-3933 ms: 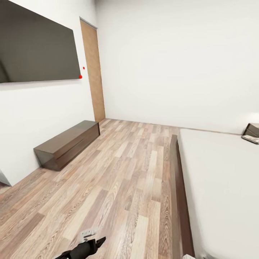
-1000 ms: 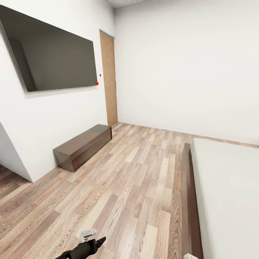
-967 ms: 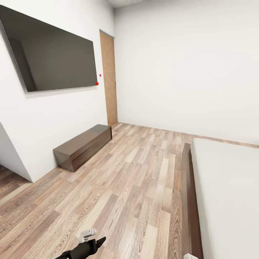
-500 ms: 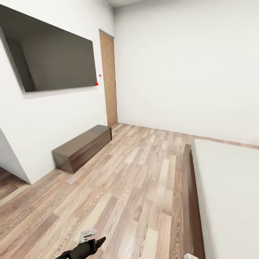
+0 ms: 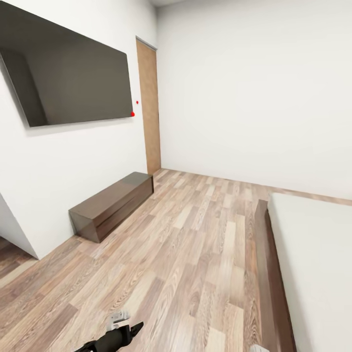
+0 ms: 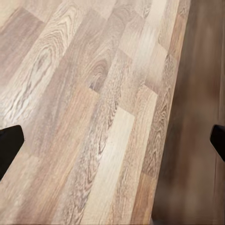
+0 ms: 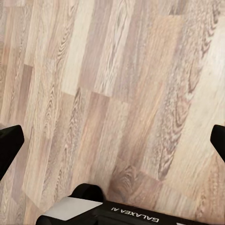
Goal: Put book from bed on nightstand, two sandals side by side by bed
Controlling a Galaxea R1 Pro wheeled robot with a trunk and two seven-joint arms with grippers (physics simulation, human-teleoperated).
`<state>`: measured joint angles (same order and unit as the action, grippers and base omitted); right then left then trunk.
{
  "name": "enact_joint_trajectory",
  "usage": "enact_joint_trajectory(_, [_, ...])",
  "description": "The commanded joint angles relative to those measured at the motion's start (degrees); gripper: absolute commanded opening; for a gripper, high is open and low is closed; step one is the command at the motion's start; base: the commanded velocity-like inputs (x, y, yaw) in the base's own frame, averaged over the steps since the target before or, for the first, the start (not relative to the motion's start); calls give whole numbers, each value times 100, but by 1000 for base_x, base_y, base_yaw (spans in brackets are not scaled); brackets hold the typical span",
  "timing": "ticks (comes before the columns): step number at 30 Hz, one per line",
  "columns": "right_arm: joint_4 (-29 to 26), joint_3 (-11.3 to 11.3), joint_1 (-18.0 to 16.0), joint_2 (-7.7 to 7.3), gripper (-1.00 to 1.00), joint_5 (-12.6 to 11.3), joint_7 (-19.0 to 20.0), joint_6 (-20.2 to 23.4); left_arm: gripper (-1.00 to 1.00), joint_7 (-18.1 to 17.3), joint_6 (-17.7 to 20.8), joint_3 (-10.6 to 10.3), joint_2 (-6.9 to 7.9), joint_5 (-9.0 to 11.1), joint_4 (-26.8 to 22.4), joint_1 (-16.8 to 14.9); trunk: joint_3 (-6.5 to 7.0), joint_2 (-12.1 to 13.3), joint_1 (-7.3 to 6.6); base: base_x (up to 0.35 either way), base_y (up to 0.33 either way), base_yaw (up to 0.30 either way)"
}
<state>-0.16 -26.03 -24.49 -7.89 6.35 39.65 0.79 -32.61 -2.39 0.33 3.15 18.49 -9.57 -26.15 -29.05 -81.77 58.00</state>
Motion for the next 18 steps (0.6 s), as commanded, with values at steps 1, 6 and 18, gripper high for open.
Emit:
enact_joint_trajectory(1, [-2,-51,-3,-2,100,59,17,9,100,-18,-25,3,1,-3,8,-4,-6,-3,3,295,150,0])
enact_joint_trajectory(6, [-2,-51,-3,-2,100,59,17,9,100,-18,-25,3,1,-3,8,-4,-6,-3,3,310,96,0])
enact_joint_trajectory(18, [-1,-51,-3,-2,100,59,15,9,100,-9,-25,7,1,-2,8,-4,-6,-3,3,331,7,0])
